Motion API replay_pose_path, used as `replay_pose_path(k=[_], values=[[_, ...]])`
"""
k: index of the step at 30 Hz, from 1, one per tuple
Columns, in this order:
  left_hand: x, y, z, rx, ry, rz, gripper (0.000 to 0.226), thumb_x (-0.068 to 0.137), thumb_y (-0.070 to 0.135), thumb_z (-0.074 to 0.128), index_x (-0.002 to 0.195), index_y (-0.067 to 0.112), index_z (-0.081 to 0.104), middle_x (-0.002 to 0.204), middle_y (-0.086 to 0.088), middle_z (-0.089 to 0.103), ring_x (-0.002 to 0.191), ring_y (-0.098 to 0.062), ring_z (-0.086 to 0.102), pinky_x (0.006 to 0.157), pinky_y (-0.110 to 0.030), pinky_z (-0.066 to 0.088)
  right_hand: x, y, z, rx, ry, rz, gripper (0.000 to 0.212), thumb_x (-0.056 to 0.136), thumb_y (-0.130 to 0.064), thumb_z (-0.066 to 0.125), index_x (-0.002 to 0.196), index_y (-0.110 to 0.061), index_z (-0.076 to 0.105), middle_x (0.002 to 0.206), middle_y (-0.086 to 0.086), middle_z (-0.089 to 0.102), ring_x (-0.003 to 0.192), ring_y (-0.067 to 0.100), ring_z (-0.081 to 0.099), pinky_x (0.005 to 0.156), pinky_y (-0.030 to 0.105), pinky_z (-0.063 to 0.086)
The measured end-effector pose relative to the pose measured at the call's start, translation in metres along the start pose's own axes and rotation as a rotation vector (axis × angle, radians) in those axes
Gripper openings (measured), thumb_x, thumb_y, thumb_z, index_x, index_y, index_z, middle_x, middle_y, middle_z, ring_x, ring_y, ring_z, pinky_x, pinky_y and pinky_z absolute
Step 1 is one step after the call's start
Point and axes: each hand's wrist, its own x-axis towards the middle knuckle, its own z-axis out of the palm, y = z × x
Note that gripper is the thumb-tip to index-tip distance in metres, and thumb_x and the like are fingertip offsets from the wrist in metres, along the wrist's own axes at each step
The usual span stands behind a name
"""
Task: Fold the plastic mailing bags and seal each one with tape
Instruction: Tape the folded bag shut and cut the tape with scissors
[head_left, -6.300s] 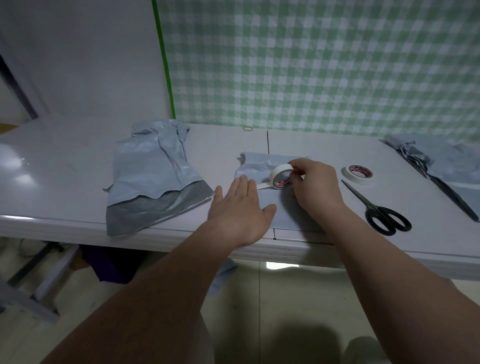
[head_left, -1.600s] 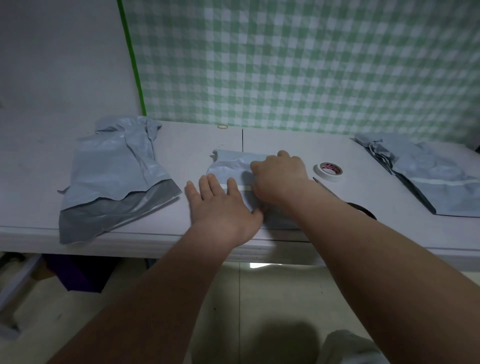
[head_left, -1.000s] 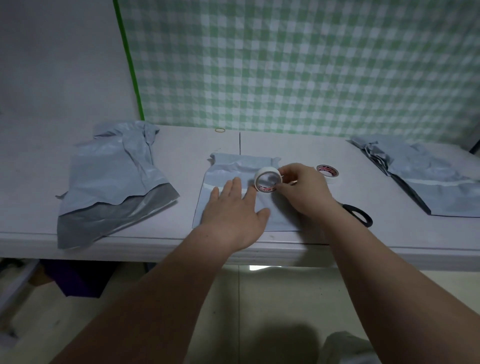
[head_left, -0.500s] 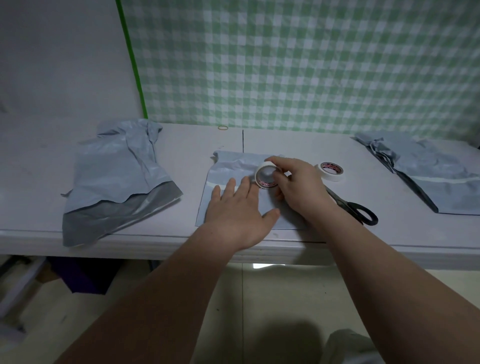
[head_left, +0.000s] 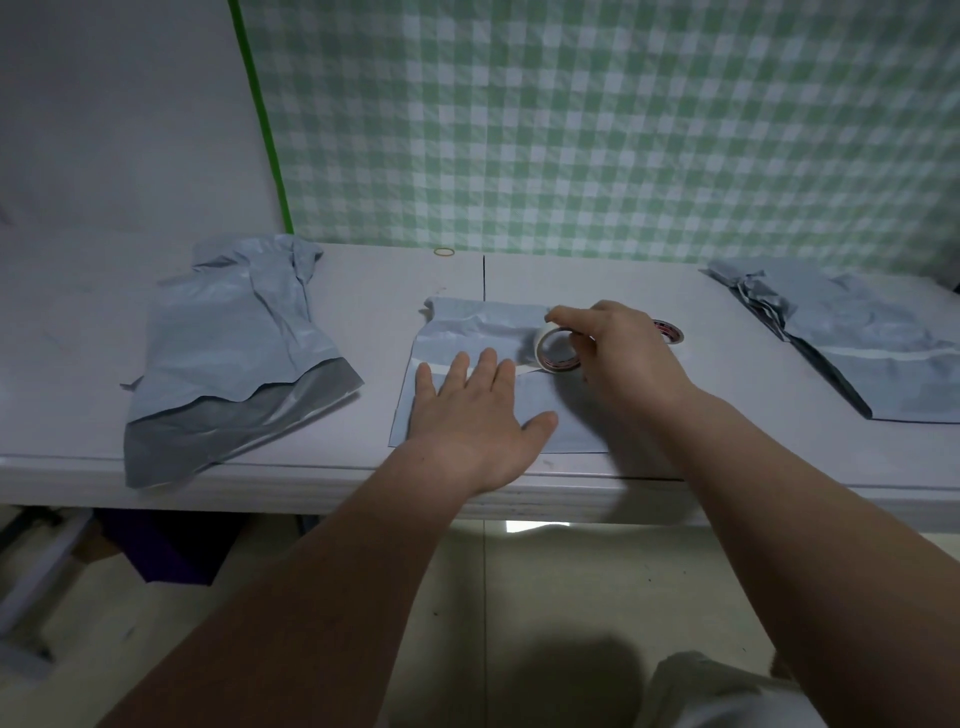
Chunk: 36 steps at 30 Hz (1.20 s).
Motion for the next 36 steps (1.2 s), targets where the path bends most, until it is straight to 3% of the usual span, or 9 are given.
replay_pose_path(k=[5,11,17,22,26,30,33,36], values=[[-0.002,0.001,-0.001,0.028,0.005,-0.001,0.076,0.092,0.067,0.012,0.153,0.022,-0.001,0.161,0.001,-0.009,0.147,-0.022,-0.012,0.112,-0.054,-0.015,-0.002,0.004,-0.002,-0.110,-0.026,-0.049,0.045,0.091,-0.003,0.041,0.125,-0.024,0.060,0.091,0.003,0.049,0.088,0.026,0.053,0.070,0.028,0.032],[-0.003,0.001,-0.002,0.052,-0.003,-0.002,0.075,0.092,0.066,0.011,0.153,0.024,-0.002,0.160,0.001,-0.010,0.147,-0.022,-0.012,0.112,-0.056,-0.016,-0.005,0.000,-0.006,-0.212,-0.096,-0.069,0.047,0.089,-0.001,0.039,0.126,-0.023,0.056,0.100,0.008,0.049,0.087,0.032,0.055,0.067,0.031,0.036],[-0.002,0.002,-0.003,0.071,-0.022,0.004,0.068,0.091,0.067,0.007,0.151,0.036,-0.005,0.160,0.000,-0.013,0.146,-0.023,-0.015,0.110,-0.058,-0.018,-0.008,-0.014,-0.010,-0.295,-0.132,-0.071,0.036,0.092,-0.008,0.041,0.123,-0.017,0.054,0.107,0.011,0.049,0.088,0.036,0.057,0.073,0.042,0.049],[-0.001,0.008,-0.006,0.094,-0.038,-0.019,0.067,0.090,0.069,0.006,0.150,0.040,-0.001,0.160,-0.001,-0.012,0.146,-0.026,-0.013,0.108,-0.063,-0.018,-0.009,-0.018,-0.001,-0.328,-0.085,-0.040,0.035,0.095,-0.014,0.040,0.127,-0.023,0.052,0.108,0.009,0.047,0.084,0.033,0.057,0.064,0.036,0.044],[0.000,0.012,-0.004,0.109,-0.035,-0.040,0.068,0.089,0.072,0.006,0.149,0.042,0.000,0.160,-0.002,-0.011,0.146,-0.027,-0.013,0.106,-0.065,-0.018,-0.015,-0.016,0.011,-0.257,-0.048,0.025,0.043,0.095,-0.014,0.040,0.133,-0.031,0.047,0.112,0.009,0.047,0.093,0.032,0.054,0.067,0.030,0.034],[0.000,0.012,-0.005,0.081,-0.028,-0.041,0.066,0.090,0.070,0.006,0.149,0.043,0.003,0.161,-0.001,-0.008,0.147,-0.027,-0.012,0.107,-0.064,-0.017,-0.022,-0.010,0.019,-0.068,0.074,0.101,0.051,0.091,-0.006,0.042,0.137,-0.026,0.043,0.111,0.009,0.054,0.098,0.027,0.054,0.069,0.030,0.032],[0.003,0.014,-0.008,0.054,-0.004,-0.008,0.064,0.093,0.064,0.011,0.151,0.036,0.009,0.161,0.002,-0.007,0.147,-0.024,-0.013,0.108,-0.061,-0.018,-0.022,-0.006,0.019,0.072,0.160,0.177,0.050,0.090,-0.003,0.045,0.137,-0.020,0.043,0.104,0.009,0.062,0.093,0.025,0.057,0.071,0.031,0.038],[0.008,0.019,-0.009,0.043,0.016,0.049,0.067,0.096,0.058,0.016,0.153,0.024,0.006,0.161,0.005,-0.007,0.147,-0.018,-0.011,0.111,-0.058,-0.017,-0.021,-0.001,0.019,0.155,0.206,0.256,0.042,0.091,-0.010,0.055,0.132,-0.013,0.051,0.109,0.009,0.067,0.097,0.025,0.062,0.084,0.030,0.044]])
